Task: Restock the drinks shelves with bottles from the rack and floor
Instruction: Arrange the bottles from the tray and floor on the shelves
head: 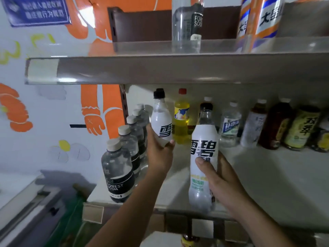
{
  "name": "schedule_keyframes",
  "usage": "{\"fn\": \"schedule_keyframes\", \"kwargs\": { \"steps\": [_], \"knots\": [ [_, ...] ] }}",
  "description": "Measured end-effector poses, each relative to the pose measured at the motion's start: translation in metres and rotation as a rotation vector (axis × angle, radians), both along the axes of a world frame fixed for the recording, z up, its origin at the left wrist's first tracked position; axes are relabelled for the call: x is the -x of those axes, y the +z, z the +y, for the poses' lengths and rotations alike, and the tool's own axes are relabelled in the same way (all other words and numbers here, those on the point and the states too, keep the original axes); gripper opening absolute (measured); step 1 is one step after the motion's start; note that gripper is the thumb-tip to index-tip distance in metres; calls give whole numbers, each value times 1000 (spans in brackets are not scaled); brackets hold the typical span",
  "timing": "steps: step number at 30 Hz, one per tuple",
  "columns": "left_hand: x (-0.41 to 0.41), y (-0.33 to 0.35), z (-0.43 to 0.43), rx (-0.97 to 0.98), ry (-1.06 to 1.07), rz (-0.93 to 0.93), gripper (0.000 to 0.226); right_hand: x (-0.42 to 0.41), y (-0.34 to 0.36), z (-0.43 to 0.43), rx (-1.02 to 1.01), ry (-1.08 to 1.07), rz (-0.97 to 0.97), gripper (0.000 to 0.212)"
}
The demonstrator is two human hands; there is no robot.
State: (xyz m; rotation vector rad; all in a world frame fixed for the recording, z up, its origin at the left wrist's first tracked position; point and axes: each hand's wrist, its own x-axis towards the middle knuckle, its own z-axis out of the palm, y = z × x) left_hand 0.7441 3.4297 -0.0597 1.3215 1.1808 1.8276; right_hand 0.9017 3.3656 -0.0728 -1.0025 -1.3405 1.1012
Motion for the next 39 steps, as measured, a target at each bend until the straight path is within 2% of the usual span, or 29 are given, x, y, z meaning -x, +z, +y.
{"fn": "schedule_keyframes", "kwargs": {
  "steps": [5,8,11,17,23,26,31,35,39],
  "knots": [
    [-5,-2,55,43,53,-21,80,11,4,42,-45,-11,-18,52],
    [-6,-2,81,151,165,-24,82,12,2,60,-56,-21,-25,53],
    [-6,-8,92,61,153,-70,84,11,-2,73,-55,-6,-20,54],
    [4,-13,108,-74,106,-65,70,18,-6,97,-49,52,-14,47],
    [11,-16,104,-53,78,-44,63,40,-7,124,-48,17,-35,37],
    [9,-19,95,53,83,-16,51,44,-8,134,-45,0,-34,40],
    [12,-21,76,286,46,-119,40,63,-13,141,-39,18,-9,38],
    [12,-22,60,362,-9,-208,46,80,-12,144,-40,17,-55,34],
    [11,-23,37,370,-77,-298,51,88,-8,147,-14,70,-66,39]
  ]
}}
